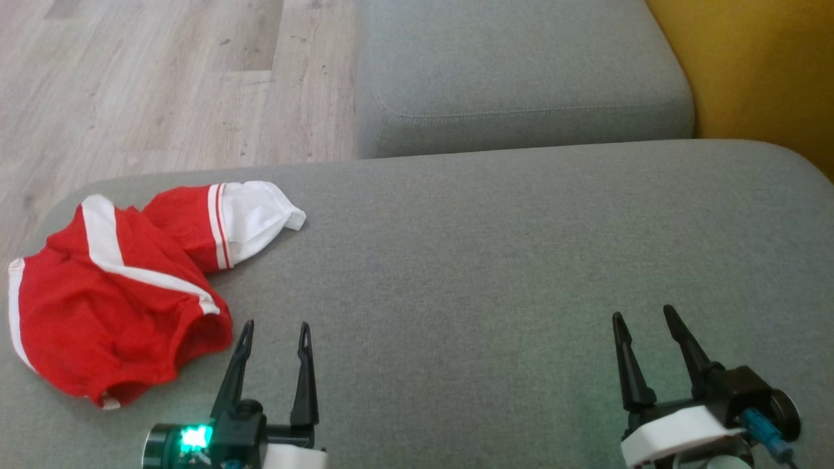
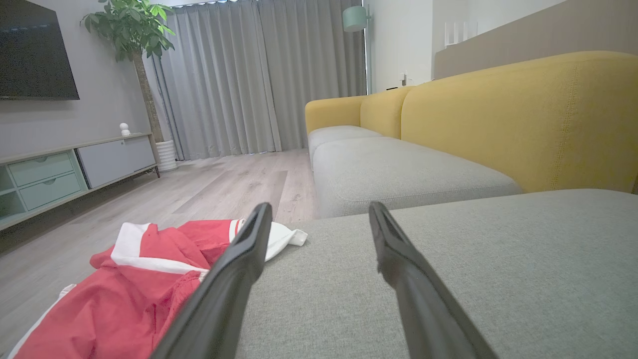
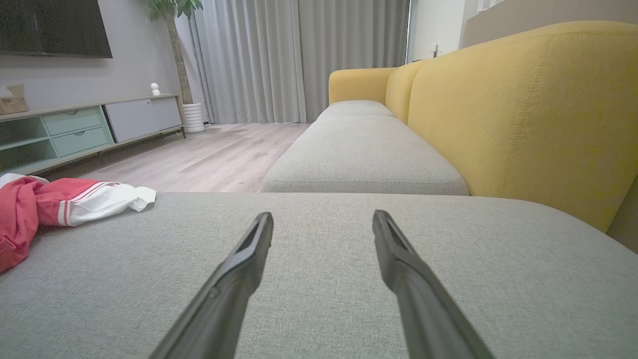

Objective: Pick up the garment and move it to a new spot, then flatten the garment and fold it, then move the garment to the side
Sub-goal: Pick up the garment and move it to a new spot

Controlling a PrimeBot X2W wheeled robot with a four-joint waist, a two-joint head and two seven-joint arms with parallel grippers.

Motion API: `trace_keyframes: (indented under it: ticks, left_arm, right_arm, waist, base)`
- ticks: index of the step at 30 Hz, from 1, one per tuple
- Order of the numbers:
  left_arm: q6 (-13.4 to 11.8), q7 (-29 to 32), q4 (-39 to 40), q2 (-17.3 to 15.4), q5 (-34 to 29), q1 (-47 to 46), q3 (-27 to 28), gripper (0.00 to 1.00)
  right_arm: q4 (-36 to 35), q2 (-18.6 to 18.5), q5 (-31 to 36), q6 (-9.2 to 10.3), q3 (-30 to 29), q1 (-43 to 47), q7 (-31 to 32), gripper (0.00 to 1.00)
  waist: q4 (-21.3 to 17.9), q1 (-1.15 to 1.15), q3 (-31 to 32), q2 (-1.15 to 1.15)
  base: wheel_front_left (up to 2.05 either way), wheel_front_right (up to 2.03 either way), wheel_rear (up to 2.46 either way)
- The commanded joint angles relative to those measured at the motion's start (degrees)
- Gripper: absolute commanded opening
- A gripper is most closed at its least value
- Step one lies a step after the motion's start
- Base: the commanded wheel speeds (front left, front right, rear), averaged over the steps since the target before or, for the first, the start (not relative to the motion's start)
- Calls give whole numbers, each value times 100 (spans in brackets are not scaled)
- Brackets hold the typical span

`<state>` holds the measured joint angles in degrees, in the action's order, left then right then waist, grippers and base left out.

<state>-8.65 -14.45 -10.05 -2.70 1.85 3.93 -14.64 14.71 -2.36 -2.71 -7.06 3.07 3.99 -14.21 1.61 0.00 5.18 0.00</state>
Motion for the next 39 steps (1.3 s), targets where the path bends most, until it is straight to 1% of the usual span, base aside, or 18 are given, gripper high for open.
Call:
trace_keyframes:
  ticks: [1,3,6,11,18,24,34,36,39]
  left_arm:
    - [-30,-55,151,-19,-50,-195,207,100]
    - [-16,-55,102,-19,-48,-224,183,100]
    - [-31,-55,13,-19,-40,-296,129,100]
    - [-84,-55,-103,-21,-90,-328,76,100]
    - [-156,-55,11,-104,-101,-235,202,100]
    - [-186,-55,77,-198,-101,-157,307,100]
    - [-374,-55,375,-190,-102,-257,511,100]
    - [-364,-55,439,-251,-151,-435,528,100]
    - [-250,-55,464,-378,-195,-892,520,100]
  right_arm:
    - [-171,-52,-26,-43,100,-210,-79,100]
    - [-169,-52,-11,-43,66,-192,-79,100]
    - [-173,-52,33,-43,38,-145,-79,100]
    - [-183,-52,8,-43,47,-106,-79,100]
    - [-219,-52,-84,-43,154,-96,-79,100]
    - [-226,-52,-144,-43,177,-80,-79,100]
    - [-196,-52,42,-43,268,-254,-79,100]
    - [-197,-52,107,-43,222,-225,-79,100]
    - [-222,-52,241,-43,92,-131,-79,100]
  waist:
    - [9,0,1,0]
    - [69,0,-4,0]
    - [289,0,-18,0]
    - [868,0,-21,0]
    - [1745,0,-32,0]
    - [2340,0,-63,0]
    - [2632,0,-398,0]
    - [2687,0,-467,0]
    - [2769,0,-582,0]
  base:
    - [0,0,0]
    - [0,0,0]
    - [0,0,0]
    - [0,0,0]
    - [0,0,0]
    - [0,0,0]
    - [0,0,0]
    - [0,0,0]
    - [0,0,0]
